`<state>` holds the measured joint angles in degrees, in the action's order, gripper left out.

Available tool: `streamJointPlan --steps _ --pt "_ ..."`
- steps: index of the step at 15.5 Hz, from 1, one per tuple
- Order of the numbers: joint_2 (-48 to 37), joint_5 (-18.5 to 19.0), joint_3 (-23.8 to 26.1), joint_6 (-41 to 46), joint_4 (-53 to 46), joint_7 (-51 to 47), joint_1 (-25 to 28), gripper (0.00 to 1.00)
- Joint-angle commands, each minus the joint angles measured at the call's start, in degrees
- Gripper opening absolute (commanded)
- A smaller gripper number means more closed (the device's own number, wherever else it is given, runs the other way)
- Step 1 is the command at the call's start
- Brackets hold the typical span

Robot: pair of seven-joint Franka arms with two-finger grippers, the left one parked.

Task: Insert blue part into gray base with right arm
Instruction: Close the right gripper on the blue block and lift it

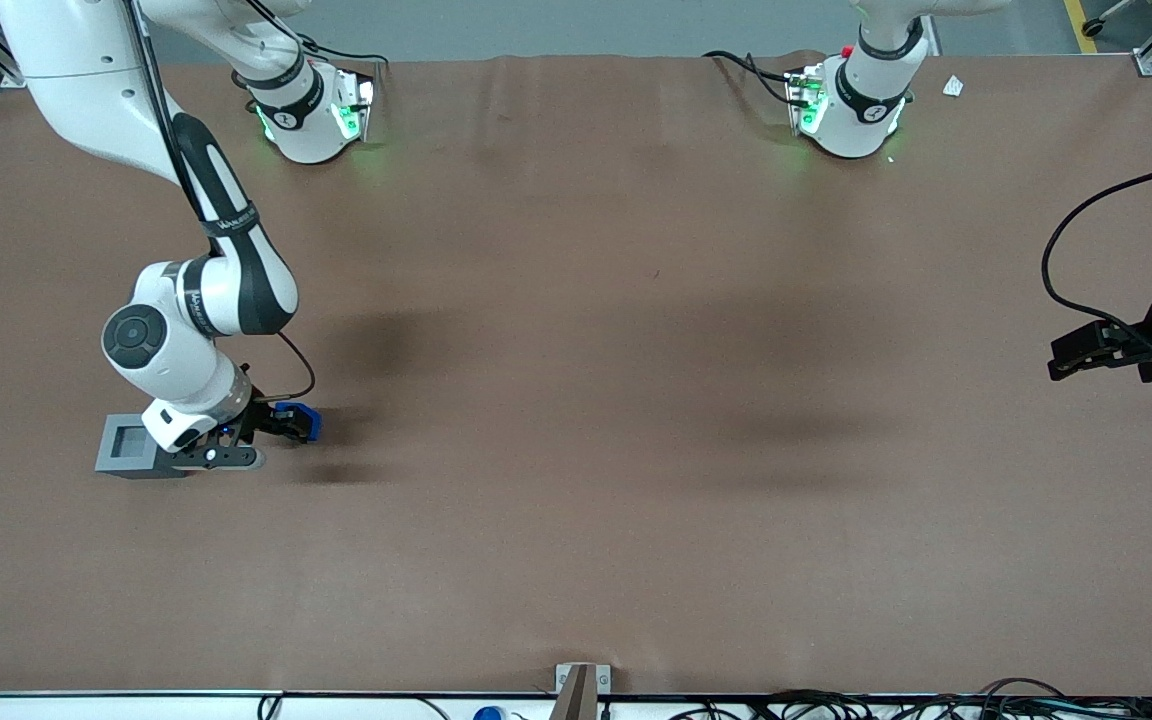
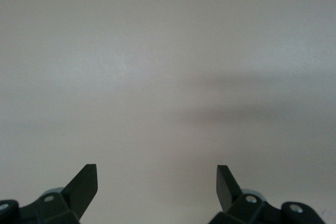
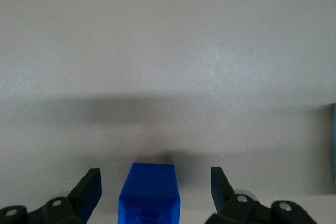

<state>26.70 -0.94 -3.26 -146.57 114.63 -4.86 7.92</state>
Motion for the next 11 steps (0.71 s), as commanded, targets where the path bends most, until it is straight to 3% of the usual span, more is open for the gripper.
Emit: streamJointPlan --steps 1,7,11 --pt "-1.0 -0.1 0.4 0.0 2.2 -4.2 0.0 0.9" --pt "-2.0 -0.1 0.4 0.6 4.6 -4.6 0.3 0.81" --pt "-2.6 -0.1 0.4 1.0 5.2 -4.6 0.3 0.6"
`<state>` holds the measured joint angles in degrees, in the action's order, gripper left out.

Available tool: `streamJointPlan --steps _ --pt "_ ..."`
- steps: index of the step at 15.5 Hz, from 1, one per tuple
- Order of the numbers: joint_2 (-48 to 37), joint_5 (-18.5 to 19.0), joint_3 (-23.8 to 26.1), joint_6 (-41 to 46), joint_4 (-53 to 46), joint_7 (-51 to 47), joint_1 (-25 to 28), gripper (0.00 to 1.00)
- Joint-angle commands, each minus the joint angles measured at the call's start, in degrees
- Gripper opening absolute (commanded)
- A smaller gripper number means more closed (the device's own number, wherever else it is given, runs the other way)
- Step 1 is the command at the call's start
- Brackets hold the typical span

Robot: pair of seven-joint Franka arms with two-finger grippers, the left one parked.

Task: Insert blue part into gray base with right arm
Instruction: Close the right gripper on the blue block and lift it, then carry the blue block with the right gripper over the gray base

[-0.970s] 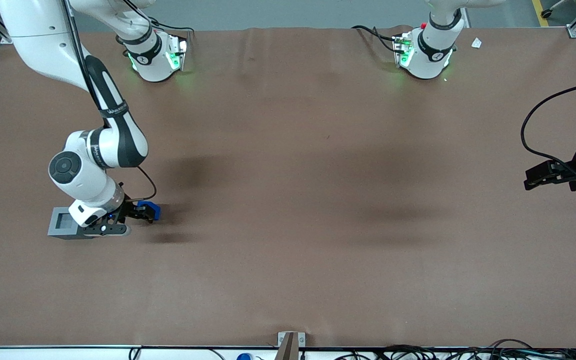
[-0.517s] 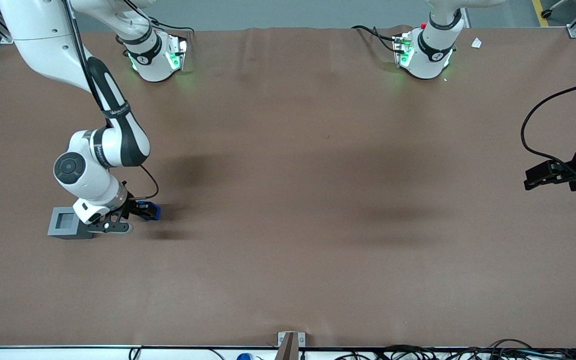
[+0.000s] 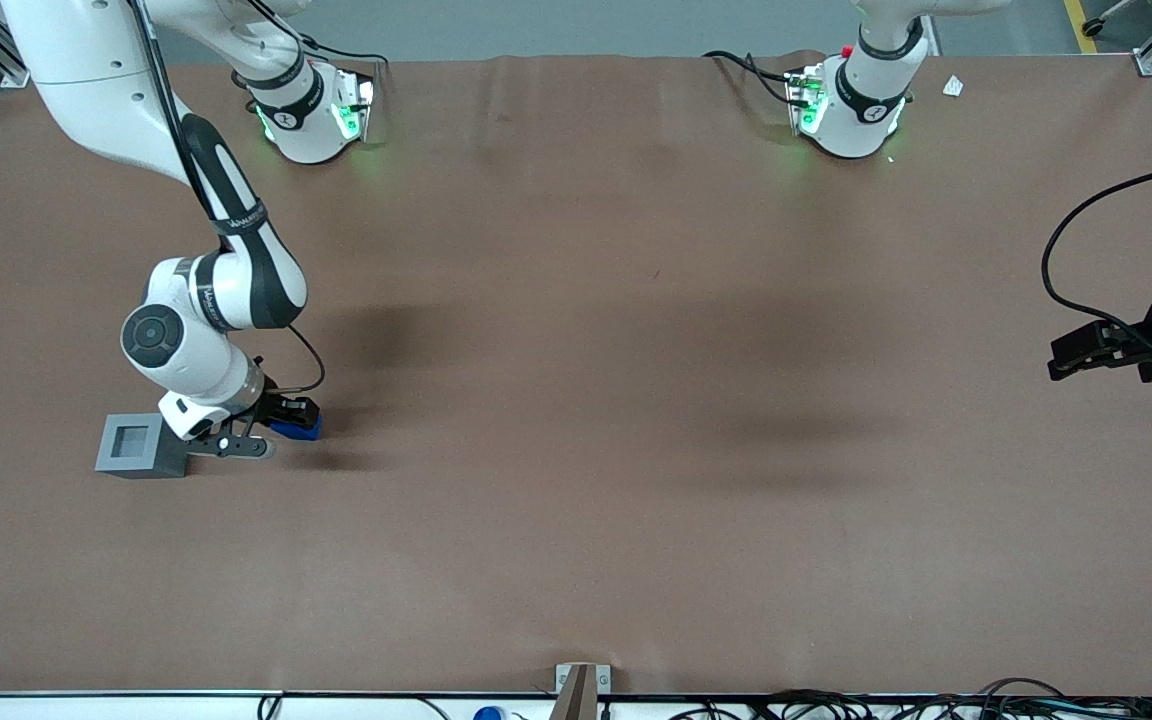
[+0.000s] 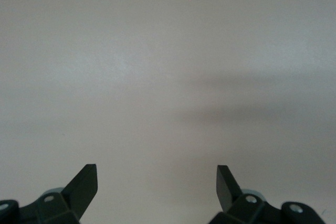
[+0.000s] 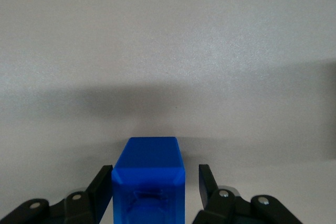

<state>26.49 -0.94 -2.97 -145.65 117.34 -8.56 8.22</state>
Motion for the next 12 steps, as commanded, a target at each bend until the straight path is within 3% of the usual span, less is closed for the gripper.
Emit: streamJointPlan --steps 1,4,6,12 --pt "-2.6 -0.1 0.2 0.2 2.5 -0.8 0.0 0.51" --pt "-3.6 -0.1 0.1 1.9 1.8 -0.6 0.0 0.21" --pt "-4.5 0.0 0.1 3.0 1.2 -0.2 -0.5 0.09" --pt "-7.2 0.8 -0.2 15.2 -6.9 1.0 -3.6 0.09"
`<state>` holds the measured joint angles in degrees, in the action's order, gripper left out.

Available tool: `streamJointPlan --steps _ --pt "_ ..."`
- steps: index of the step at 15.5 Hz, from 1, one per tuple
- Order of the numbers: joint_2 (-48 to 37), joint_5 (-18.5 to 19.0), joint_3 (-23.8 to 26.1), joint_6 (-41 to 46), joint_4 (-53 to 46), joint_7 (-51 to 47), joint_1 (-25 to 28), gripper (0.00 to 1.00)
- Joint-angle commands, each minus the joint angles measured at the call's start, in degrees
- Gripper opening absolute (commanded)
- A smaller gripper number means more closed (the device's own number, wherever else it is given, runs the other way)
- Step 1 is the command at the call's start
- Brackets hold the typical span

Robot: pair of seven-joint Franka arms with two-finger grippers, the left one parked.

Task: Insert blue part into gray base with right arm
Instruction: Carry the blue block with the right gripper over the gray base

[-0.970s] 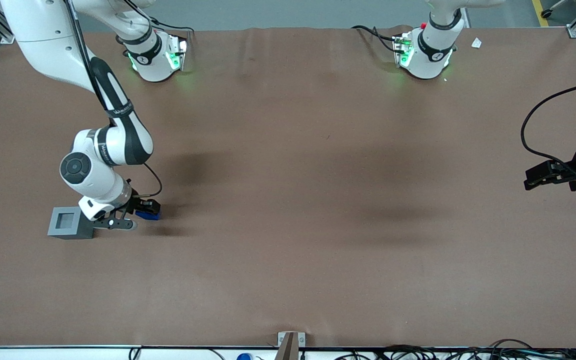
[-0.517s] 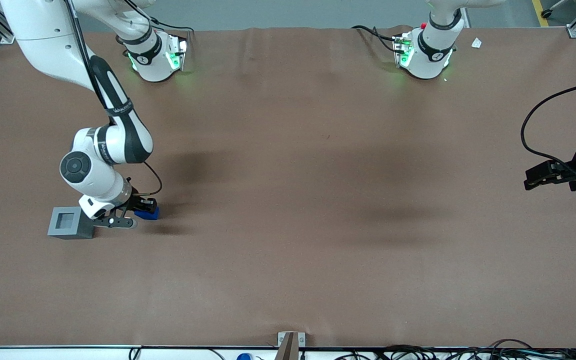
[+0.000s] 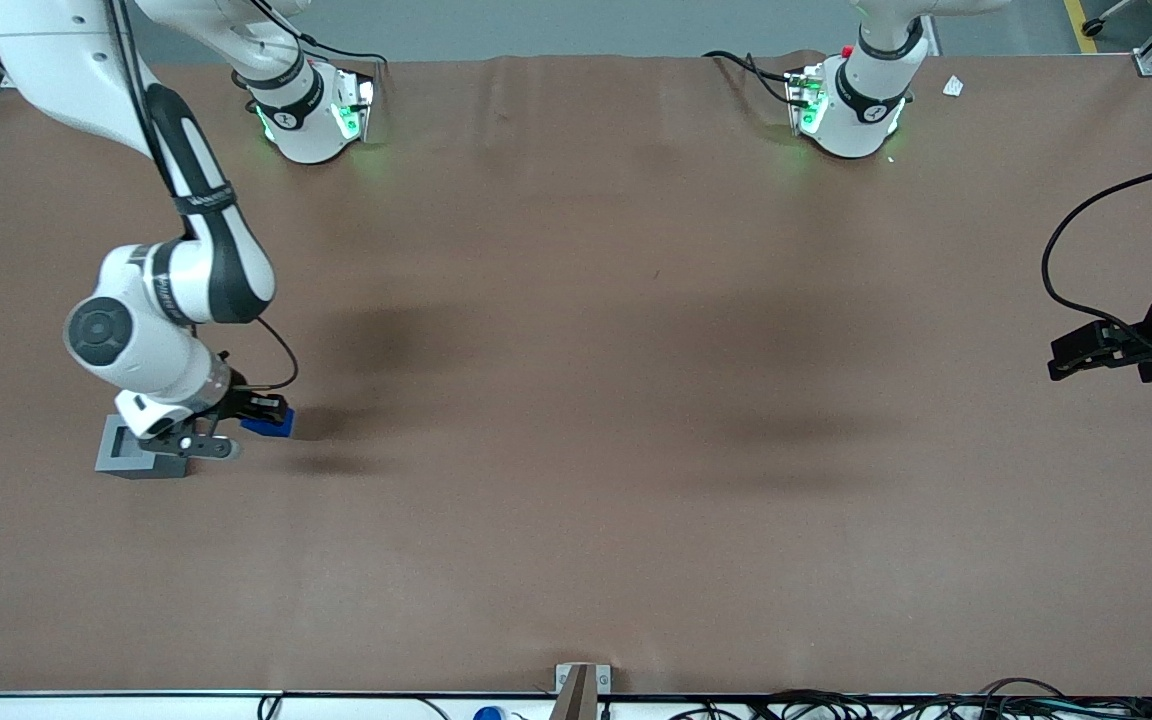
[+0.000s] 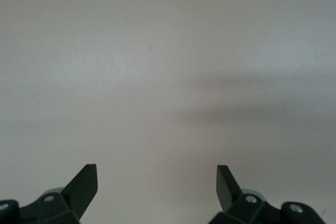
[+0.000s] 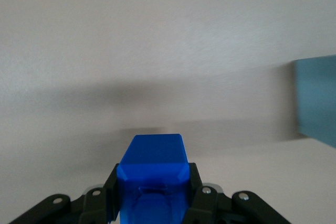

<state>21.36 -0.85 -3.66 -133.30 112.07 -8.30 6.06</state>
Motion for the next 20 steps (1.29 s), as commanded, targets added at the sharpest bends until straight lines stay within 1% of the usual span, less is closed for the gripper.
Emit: streamJointPlan --steps 1,4,6,8,10,14,20 --pt "-2.5 0.7 0.5 3.4 -2.3 1.4 -2.1 0.09" --pt "-2.7 0.7 0.4 8.1 -6.4 6.2 -5.0 0.09" --pt "-2.6 0.7 0.5 10.9 -9.2 8.5 -8.1 0.09" --pt "-2.3 0.7 0.5 11.4 -11.1 10.0 -10.7 0.09" --pt "-2.1 0.7 0.5 11.3 -11.9 14.0 -12.6 0.09" --pt "-1.1 0.7 0.5 11.3 -13.1 18.0 -14.7 0.09" --pt "1.1 0.6 0.5 10.8 -13.1 18.1 -16.1 0.09"
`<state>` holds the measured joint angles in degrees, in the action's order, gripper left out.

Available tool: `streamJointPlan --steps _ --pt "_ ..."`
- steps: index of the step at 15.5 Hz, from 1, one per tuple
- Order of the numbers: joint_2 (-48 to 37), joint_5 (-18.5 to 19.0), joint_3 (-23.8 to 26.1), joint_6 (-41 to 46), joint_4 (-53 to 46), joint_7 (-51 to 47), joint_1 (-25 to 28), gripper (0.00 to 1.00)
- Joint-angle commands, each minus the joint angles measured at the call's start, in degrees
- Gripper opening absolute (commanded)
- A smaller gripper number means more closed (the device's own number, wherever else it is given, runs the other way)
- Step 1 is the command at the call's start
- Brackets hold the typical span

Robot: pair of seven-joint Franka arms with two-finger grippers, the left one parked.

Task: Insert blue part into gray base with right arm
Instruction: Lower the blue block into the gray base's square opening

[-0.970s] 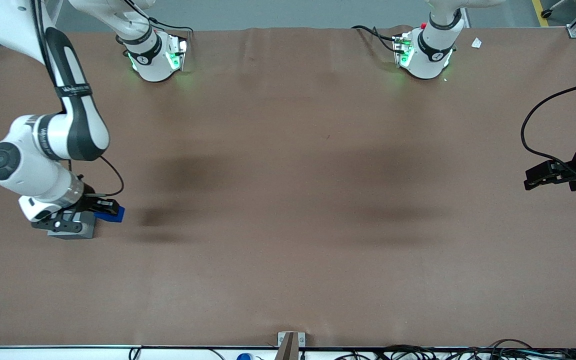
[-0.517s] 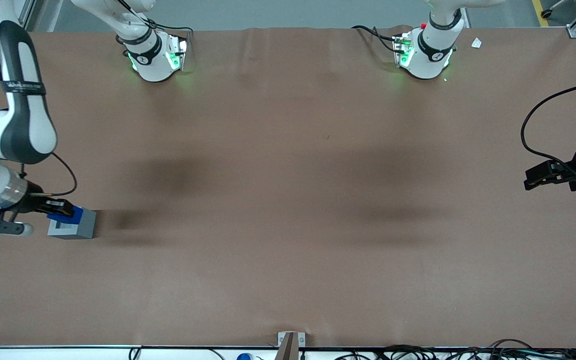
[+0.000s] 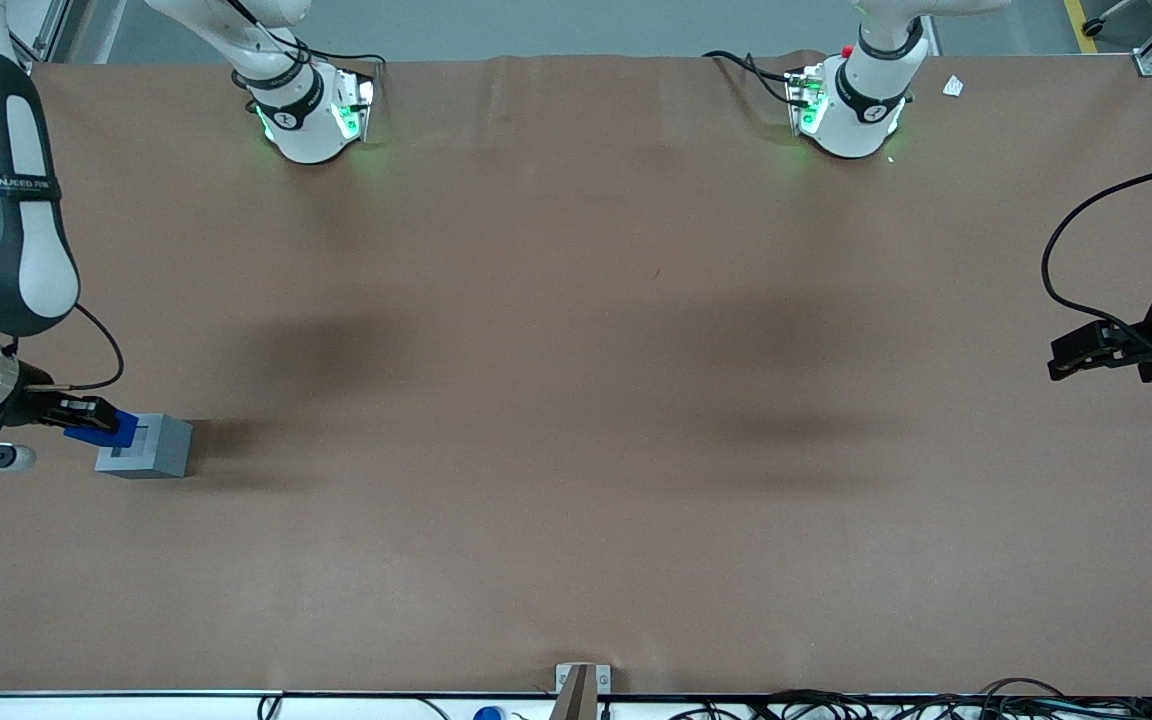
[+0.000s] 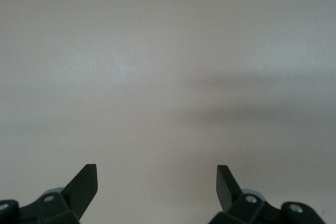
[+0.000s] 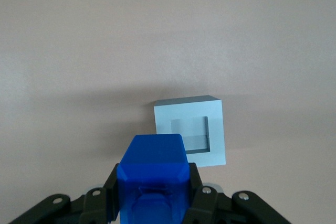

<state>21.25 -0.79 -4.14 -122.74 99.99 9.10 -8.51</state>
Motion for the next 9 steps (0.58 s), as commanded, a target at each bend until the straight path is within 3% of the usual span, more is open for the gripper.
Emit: streamJointPlan --steps 1,9 --pt "1.3 0.5 1.0 0.1 -1.0 0.7 -1.6 0.09" --pt "2.8 0.6 1.0 -2.2 -1.0 3.2 -3.0 0.09"
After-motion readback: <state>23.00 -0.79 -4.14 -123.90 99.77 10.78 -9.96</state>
